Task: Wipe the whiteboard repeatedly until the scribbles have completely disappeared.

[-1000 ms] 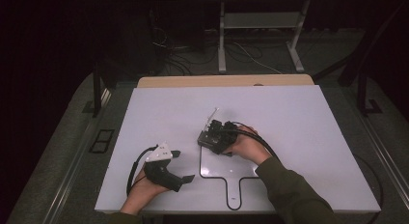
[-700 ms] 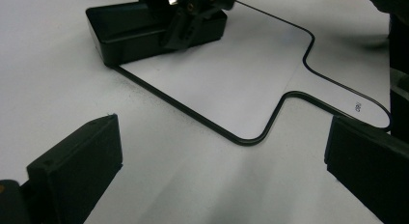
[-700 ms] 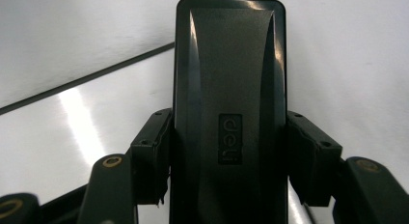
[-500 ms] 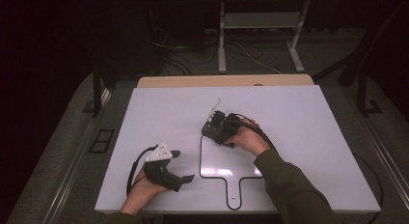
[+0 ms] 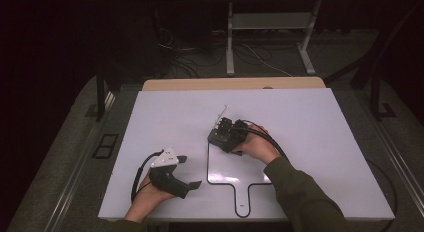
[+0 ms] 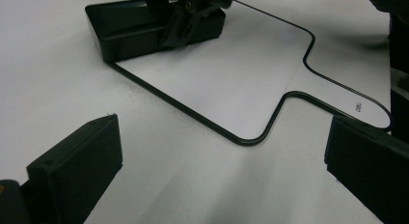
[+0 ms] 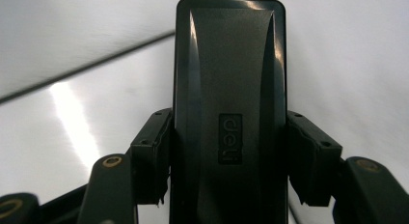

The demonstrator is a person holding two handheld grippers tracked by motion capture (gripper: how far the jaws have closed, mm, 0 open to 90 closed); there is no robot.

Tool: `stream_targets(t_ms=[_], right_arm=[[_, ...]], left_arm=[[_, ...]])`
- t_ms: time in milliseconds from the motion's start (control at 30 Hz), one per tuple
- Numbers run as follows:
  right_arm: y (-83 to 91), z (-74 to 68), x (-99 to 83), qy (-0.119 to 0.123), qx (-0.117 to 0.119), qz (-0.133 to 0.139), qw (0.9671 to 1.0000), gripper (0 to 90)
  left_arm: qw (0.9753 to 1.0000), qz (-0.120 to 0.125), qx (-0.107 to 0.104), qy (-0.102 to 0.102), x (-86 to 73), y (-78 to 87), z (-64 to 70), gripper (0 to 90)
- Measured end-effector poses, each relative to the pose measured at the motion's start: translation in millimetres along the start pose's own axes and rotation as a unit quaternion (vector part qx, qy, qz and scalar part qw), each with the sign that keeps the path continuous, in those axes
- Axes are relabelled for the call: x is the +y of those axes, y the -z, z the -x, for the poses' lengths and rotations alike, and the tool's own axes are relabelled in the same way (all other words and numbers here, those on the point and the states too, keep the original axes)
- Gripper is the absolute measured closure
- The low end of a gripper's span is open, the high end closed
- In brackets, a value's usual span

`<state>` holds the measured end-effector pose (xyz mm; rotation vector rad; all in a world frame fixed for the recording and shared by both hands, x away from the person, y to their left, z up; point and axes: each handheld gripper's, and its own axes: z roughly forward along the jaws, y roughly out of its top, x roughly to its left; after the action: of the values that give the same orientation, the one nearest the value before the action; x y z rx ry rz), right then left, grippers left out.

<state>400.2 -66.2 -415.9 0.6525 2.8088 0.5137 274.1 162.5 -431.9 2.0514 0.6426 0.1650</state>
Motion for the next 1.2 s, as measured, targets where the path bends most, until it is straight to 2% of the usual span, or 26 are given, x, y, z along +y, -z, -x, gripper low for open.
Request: stream_targets(t_ms=[100, 233, 300, 500, 567, 600, 667, 733, 833, 967, 1200], right_arm=[[0.0, -10.8, 4.0, 0.011, 0.004, 0.002, 0.9999, 38.9], [0.1, -20.9, 7.7, 0.023, 0.021, 0.005, 0.9995, 38.9], [-0.4, -20.3, 9.3, 0.024, 0.024, 0.002, 0.9994, 38.9], [-4.0, -9.3, 14.5, 0.008, -0.001, -0.003, 1.0, 38.9], [-4.0, -9.3, 14.6, 0.007, 0.001, -0.003, 1.0, 38.9], [-3.8, -10.1, 14.0, 0.014, 0.002, -0.003, 0.9999, 38.9], [-2.1, -16.1, 12.7, 0.02, 0.024, -0.001, 0.9995, 38.9], [-0.6, -21.0, 11.1, 0.025, 0.025, 0.0, 0.9994, 38.9], [-0.3, -14.2, 7.1, 0.007, 0.025, 0.0, 0.9997, 38.9], [2.0, -0.4, -3.3, -0.008, 0.004, -0.006, 0.9999, 38.9], [12.0, 22.3, -35.6, -0.04, -0.01, -0.008, 0.9991, 38.9]], left_arm=[[1.0, 0.0, 0.0, 0.0, 0.2, -0.3, 0.6, 0.0], [1.0, 0.0, 0.0, 0.0, 0.1, -0.2, 0.2, 0.0], [1.0, 0.0, 0.001, -0.001, 0.2, -0.1, 0.1, 0.0], [1.0, 0.002, 0.001, -0.001, 0.2, 0.5, -0.2, 0.0], [1.0, 0.001, 0.0, -0.002, 0.0, 0.4, -0.4, 0.0], [1.0, 0.001, 0.0, -0.001, 0.0, 0.3, -0.4, 0.0], [1.0, 0.001, 0.0, -0.001, 0.0, 0.0, -0.5, 0.0], [1.0, 0.001, 0.0, 0.0, 0.1, 0.0, -0.1, 0.0], [1.0, 0.002, 0.0, -0.001, 0.3, 0.8, 0.8, 0.0], [1.0, 0.002, 0.001, 0.002, -0.1, 0.9, 0.3, 0.0], [1.0, 0.002, 0.0, 0.001, 0.0, 0.3, 0.3, 0.0]])
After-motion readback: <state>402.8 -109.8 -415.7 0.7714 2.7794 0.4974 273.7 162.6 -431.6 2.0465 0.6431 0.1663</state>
